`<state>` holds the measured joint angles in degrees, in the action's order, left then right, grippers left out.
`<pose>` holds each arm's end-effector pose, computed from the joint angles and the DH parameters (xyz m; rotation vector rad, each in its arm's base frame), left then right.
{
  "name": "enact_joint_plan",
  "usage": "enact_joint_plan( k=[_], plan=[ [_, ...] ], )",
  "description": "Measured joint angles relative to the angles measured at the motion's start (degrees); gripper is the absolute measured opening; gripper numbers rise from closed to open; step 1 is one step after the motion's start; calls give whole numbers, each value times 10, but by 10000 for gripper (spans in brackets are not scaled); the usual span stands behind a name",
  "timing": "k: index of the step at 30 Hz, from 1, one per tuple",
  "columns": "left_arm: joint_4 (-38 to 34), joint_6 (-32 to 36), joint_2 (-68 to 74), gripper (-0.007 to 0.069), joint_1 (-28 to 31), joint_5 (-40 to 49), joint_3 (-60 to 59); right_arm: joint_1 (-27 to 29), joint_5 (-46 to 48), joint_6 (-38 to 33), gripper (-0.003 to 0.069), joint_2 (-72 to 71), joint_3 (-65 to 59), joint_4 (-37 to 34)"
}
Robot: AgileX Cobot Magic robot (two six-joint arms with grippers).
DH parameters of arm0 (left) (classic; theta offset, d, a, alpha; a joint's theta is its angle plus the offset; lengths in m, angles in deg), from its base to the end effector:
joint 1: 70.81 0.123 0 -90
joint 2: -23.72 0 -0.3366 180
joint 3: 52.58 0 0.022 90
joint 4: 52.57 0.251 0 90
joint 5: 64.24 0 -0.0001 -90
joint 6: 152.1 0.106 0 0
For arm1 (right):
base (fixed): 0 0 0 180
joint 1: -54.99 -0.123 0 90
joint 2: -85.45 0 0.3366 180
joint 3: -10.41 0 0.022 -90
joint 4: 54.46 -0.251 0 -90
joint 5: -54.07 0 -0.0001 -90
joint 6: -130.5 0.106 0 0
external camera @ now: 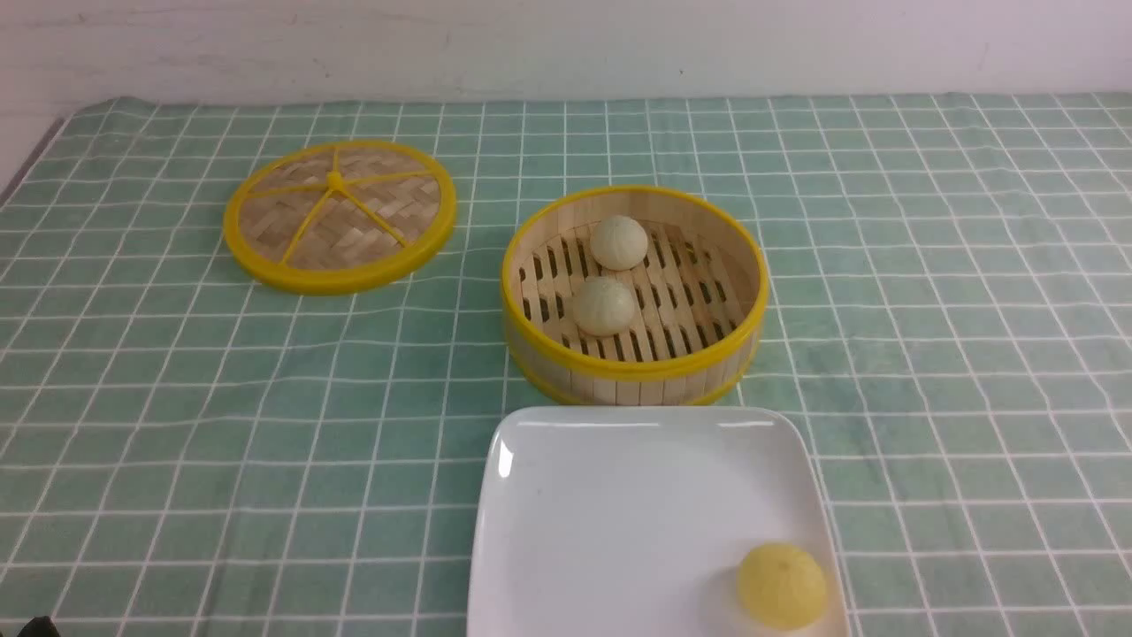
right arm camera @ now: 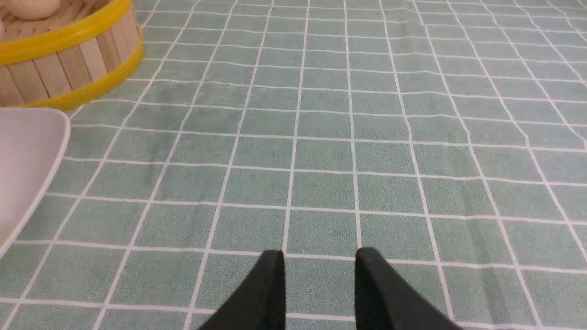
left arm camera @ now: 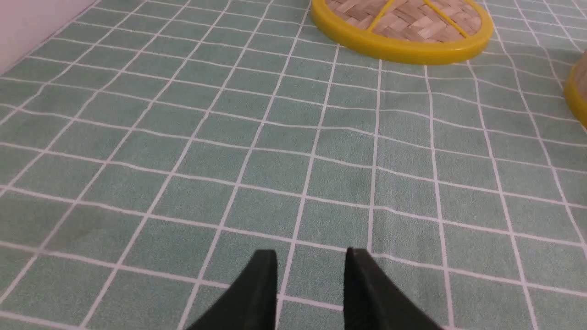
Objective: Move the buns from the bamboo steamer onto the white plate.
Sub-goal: 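Reach into the bamboo steamer and grasp a bun with the left gripper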
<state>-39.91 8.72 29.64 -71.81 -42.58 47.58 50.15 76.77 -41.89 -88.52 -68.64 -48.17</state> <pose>0.0151 0.0083 0.1673 -0.1598 1.8587 -0.0257 0.0147 -0.0033 0.1696 -0.0207 1.8788 0.0399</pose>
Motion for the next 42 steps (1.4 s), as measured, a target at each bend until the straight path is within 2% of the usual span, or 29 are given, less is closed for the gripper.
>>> enact_joint_plan(
  k=[32,35,37,38,39,42],
  plan=[
    [-5,-5,0,241,0,0,0,0,0,0,240,0,0,-1],
    [-70,-63,0,241,0,-9,0,0,0,0,240,0,0,-1],
    [-184,-146,0,241,0,-21,-1,0,0,0,240,0,0,-1],
    [-195,-163,0,241,0,-24,-1,0,0,0,240,0,0,-1],
    [-266,-219,0,241,0,-33,-1,0,0,0,240,0,0,-1],
    [-380,-307,0,241,0,-50,-1,0,0,0,240,0,0,-1]
  ],
)
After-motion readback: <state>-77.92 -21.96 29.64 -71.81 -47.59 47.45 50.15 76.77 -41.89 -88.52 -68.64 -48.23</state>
